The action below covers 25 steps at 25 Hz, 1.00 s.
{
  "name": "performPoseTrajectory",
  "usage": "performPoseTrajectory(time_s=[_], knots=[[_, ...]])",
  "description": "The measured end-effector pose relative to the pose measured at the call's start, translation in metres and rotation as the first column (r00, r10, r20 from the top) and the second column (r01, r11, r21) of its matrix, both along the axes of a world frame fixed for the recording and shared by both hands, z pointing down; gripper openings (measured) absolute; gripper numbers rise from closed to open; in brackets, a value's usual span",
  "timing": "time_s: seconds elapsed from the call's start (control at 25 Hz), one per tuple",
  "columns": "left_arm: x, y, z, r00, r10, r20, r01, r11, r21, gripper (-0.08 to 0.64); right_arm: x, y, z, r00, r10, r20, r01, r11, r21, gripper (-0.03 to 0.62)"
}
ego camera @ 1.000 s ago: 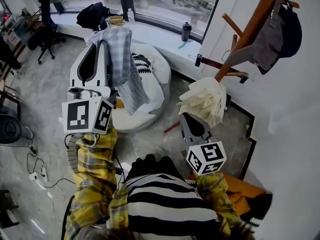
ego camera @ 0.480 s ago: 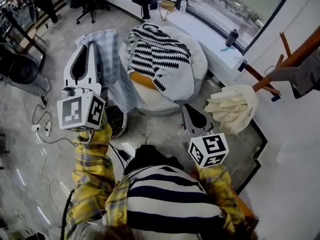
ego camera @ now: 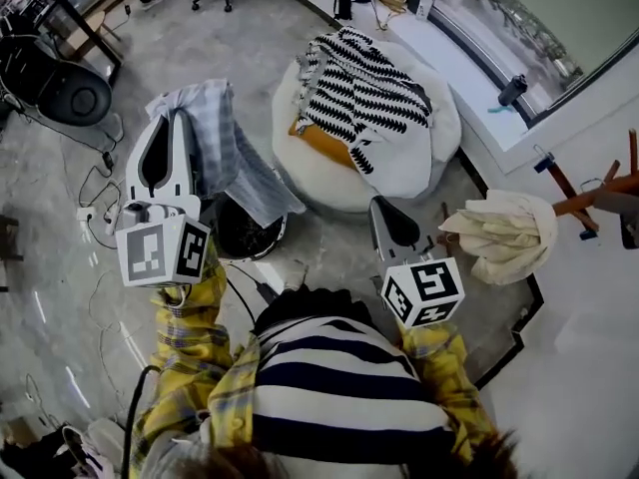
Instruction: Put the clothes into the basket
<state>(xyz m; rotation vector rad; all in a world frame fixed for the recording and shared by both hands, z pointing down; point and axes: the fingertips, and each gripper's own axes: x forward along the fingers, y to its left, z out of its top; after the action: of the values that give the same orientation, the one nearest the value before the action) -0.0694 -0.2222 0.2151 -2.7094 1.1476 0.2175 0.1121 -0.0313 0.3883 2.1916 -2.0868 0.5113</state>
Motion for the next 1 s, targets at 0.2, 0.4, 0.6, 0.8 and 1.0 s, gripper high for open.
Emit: performPoseTrajectory(time_s=[0.2, 0.4, 0.6, 0.8, 1.0], knots=[[-0.039, -0.024, 0.037, 0.999, -0.021, 0.034, 0.023, 0.997, -0.071, 0.044, -0.038, -0.043, 0.005, 0.998, -0.059, 0.009, 0.059, 0.998, -0.022, 0.028], [-0.069, -0.040, 0.086, 0.997, -0.021, 0.073, 0.033, 0.985, -0.167, 0.044, -0.069, -0.079, 0.014, 0.995, -0.104, 0.011, 0.105, 0.994, -0.044, 0.028], [-0.095, -0.052, 0.143, 0.989, -0.020, 0.150, 0.058, 0.965, -0.254, 0.044, -0.102, -0.110, 0.027, 0.986, -0.165, 0.007, 0.165, 0.982, -0.090, 0.028], [-0.125, -0.067, 0.202, 0.980, -0.026, 0.195, 0.099, 0.921, -0.376, 0.044, -0.129, -0.133, 0.048, 0.977, -0.211, 0.009, 0.210, 0.965, -0.159, 0.028], [-0.135, -0.067, 0.264, 0.967, 0.010, 0.254, 0.120, 0.863, -0.491, 0.044, -0.145, -0.146, 0.068, 0.968, -0.248, 0.038, 0.251, 0.946, -0.207, 0.028]])
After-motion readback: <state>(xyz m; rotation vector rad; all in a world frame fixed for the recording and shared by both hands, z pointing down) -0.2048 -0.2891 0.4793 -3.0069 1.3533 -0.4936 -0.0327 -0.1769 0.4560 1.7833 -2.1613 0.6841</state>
